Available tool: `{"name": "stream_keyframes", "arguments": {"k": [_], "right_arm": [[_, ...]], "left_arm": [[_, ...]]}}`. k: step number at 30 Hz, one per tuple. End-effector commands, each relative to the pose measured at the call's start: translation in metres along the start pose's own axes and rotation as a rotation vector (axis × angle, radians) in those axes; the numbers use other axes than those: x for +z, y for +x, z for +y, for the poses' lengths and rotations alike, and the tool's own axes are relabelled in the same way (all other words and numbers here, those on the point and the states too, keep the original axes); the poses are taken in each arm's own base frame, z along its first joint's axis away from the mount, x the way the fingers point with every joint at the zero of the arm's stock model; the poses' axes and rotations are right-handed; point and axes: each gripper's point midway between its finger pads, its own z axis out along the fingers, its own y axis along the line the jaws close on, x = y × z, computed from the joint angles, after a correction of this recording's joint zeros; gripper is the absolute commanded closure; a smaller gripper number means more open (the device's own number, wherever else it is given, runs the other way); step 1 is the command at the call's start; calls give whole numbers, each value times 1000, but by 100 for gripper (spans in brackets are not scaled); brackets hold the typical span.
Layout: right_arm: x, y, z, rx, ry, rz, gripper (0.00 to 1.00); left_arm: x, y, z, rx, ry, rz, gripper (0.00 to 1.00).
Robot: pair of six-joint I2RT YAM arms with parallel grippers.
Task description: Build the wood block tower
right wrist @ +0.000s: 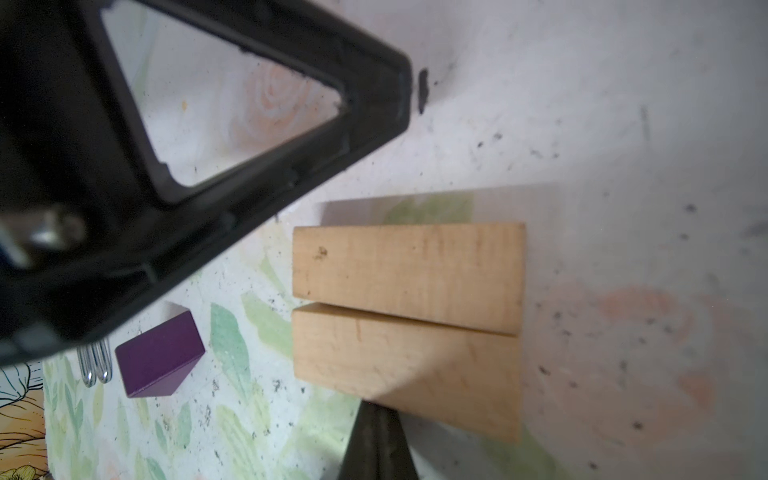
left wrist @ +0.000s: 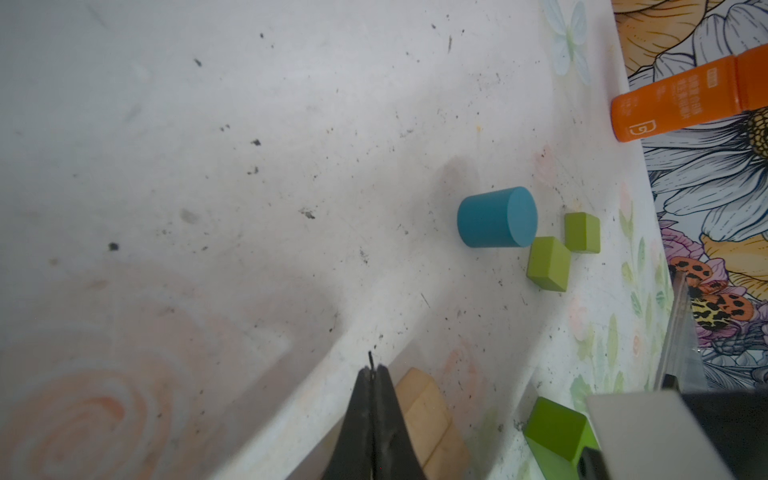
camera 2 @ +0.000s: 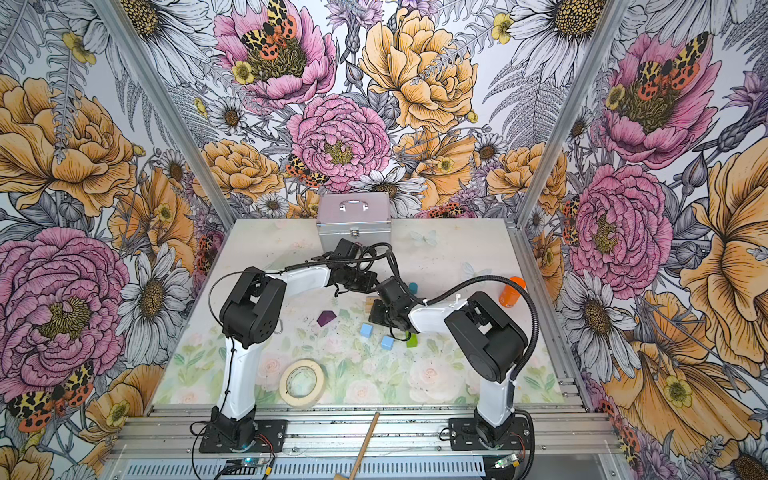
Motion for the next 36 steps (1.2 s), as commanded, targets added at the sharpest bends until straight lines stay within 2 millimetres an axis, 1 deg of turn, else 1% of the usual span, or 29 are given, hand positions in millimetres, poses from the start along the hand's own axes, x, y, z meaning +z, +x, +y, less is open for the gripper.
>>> {"name": "stream_keyframes", "arguments": {"k": [1, 29, 36], "right_arm": [[9, 13, -24, 19, 78, 47, 100], [12, 13, -27, 17, 86, 47, 100], [5, 14, -26, 14, 87, 44, 100]], "left_arm": [[4, 0, 1, 19, 8, 8, 100], [5, 1, 0, 20, 10, 11, 100], [3, -1, 0, 23, 4, 4, 100]]}}
